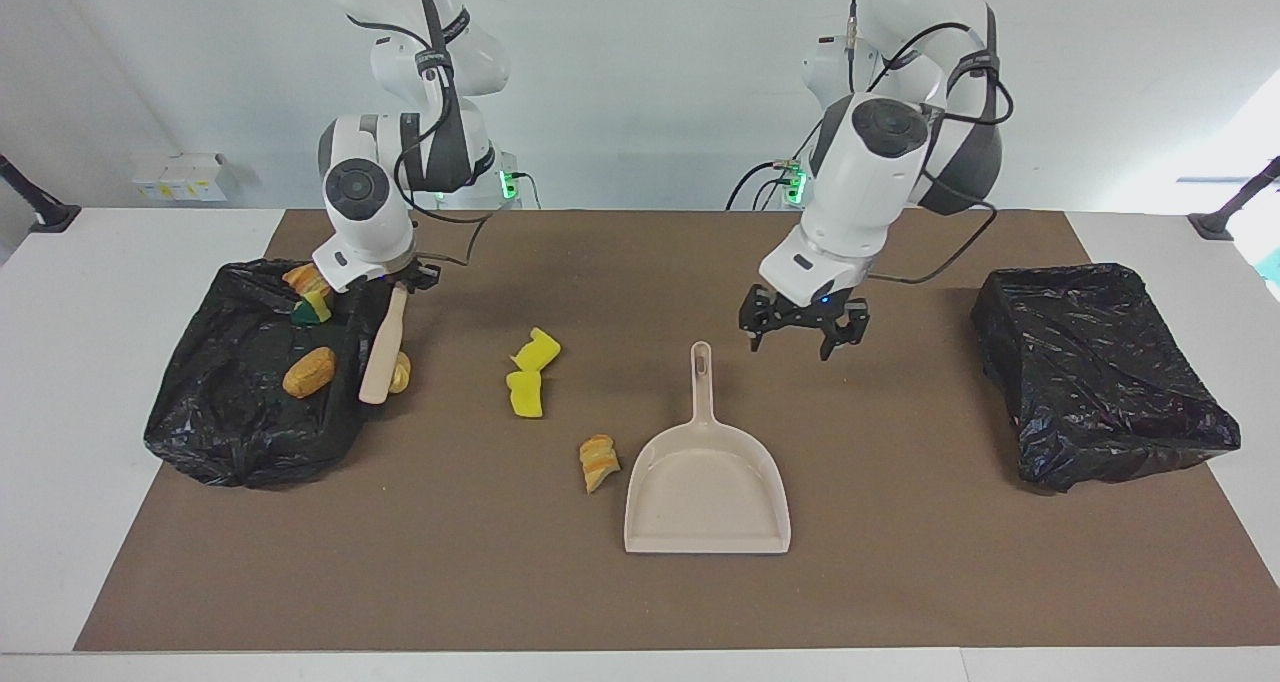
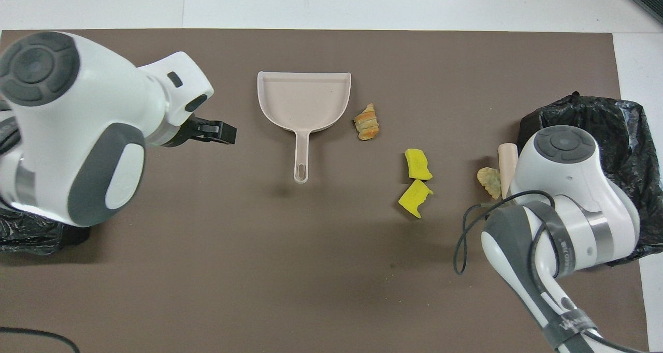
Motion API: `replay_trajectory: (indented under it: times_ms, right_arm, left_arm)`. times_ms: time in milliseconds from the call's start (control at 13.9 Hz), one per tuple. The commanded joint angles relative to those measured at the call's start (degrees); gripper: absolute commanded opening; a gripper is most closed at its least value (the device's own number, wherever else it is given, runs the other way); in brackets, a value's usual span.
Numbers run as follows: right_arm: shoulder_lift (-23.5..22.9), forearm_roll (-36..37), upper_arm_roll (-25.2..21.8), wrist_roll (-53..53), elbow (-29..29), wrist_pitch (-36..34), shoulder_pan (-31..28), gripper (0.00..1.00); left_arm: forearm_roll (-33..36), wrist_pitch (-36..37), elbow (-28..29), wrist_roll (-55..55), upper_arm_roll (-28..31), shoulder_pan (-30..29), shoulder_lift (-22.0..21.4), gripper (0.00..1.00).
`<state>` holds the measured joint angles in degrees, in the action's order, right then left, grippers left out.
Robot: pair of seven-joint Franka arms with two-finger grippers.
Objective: Sweep and dump trash in bin
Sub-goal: 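Grasp the dustpan with the left gripper while the right gripper grasps the brush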
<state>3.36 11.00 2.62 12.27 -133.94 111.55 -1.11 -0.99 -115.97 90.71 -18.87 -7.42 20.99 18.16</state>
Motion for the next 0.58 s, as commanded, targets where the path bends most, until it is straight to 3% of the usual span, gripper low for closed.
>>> replay_trajectory:
  times_ms: [0,144,361,505]
  right_arm:
    - [1.1,0.2,1.1,-0.3,-2.2,1.7,2.9,0.00]
    - [0.3,-1.4,1.1,0.0,-0.9,1.7,6.4,0.00]
    - [-0.5,-7.2,1.2,-0.5,0.4,1.7,8.1,0.00]
    - [-1.4,-11.1,1.2,-0.7,2.4,1.7,10.7,0.00]
  left_arm:
    - [0.1,-1.4,0.5,-2.5,0.7,1.2,1.4,1.00]
    - [-0.8,-3.3,3.3,-4.0,0.6,1.4,1.2,1.00]
    - [-1.7,-11.8,6.9,-7.3,0.6,3.1,1.6,1.00]
    - [-1.7,-12.5,7.0,-7.3,0.6,4.6,2.8,1.00]
